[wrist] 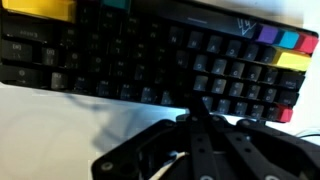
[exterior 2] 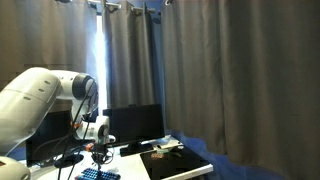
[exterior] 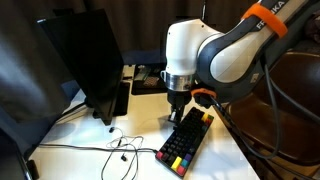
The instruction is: Press the top middle button on the keyboard
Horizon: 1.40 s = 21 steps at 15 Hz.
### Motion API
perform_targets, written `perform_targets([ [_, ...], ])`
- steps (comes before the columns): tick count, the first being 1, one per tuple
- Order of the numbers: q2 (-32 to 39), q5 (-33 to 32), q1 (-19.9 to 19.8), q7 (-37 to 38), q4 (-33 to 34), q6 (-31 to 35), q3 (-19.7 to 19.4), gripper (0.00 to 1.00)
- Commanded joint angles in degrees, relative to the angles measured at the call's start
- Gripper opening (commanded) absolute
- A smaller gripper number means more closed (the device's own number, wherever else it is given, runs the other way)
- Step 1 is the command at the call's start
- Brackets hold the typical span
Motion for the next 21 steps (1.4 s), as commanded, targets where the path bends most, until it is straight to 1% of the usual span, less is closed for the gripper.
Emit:
perform_targets([
  [1, 1.22, -1.55, 1.59, 2.22, 1.66, 0.93, -1.38, 0.0],
  [21, 3.0, -1.47, 2.39, 2.23, 2.99, 0.17, -2.19, 0.0],
])
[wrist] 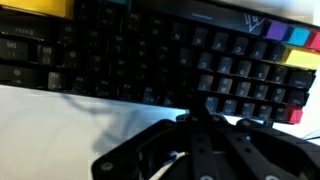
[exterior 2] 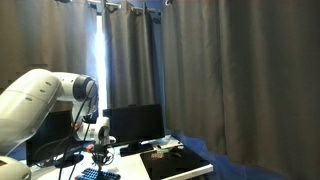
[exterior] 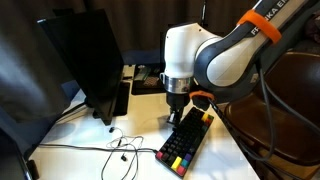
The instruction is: Press the top middle button on the keyboard
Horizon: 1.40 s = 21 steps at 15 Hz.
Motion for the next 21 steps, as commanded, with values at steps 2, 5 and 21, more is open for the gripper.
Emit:
perform_targets([
  [2, 1.45, -1.43, 1.35, 1.98, 1.72, 0.2, -1.05, 0.0],
  [5, 1.07, -1.3, 1.12, 1.79, 1.53, 0.16, -0.95, 0.0],
  [21, -4.52, -0.07, -0.78, -0.59, 0.9, -2.43, 0.64, 0.47],
])
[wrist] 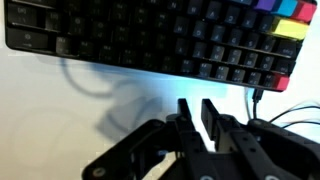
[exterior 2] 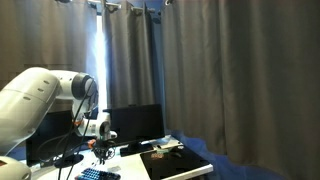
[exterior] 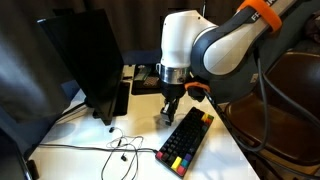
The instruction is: Press the top middle button on the keyboard
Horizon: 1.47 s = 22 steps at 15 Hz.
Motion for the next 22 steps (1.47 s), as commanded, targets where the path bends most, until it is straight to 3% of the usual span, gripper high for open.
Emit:
perform_targets([
  [1, -3.82, 0.24, -1.14, -1.1, -1.25, -2.7, 1.11, 0.54],
  [8, -13.6, 0.43, -3.73, -7.53, -3.75, -12.52, 4.17, 0.99],
  [16, -29.12, 3.58, -8.15, -10.73, -9.24, -18.01, 7.95, 1.0],
  [22, -39.95, 7.77, -10.42, -13.97, -13.52, -21.24, 8.33, 1.0],
])
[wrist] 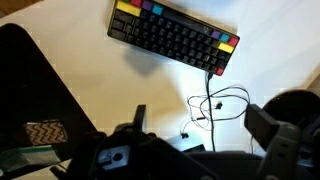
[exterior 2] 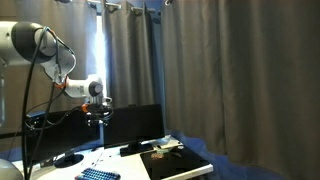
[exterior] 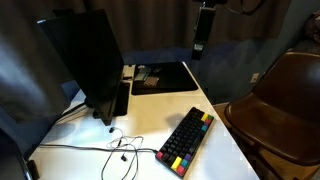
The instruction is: Press the top middle button on the keyboard
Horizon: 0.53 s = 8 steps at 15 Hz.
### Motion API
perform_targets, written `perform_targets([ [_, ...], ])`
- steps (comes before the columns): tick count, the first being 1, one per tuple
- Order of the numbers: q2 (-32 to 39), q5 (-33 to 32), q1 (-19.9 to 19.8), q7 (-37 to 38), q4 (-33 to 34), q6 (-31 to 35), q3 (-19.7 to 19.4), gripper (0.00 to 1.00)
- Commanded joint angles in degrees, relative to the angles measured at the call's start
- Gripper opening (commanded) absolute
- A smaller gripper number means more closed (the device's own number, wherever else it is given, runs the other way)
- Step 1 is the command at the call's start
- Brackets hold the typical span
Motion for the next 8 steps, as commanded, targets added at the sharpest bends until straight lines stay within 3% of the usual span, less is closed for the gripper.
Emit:
perform_targets([
  [1, -7.67, 3.2, -1.8, -3.33, -4.11, -2.74, 0.64, 1.0],
  [2, -8.99, 3.45, -1.95, -3.69, -4.6, -3.23, 0.49, 1.0],
  [3, -4.95, 1.43, -1.93, -1.62, -1.74, -2.42, 1.12, 1.0],
  [8, -7.93, 1.92, -2.2, -2.21, -3.48, -2.98, 1.03, 1.0],
])
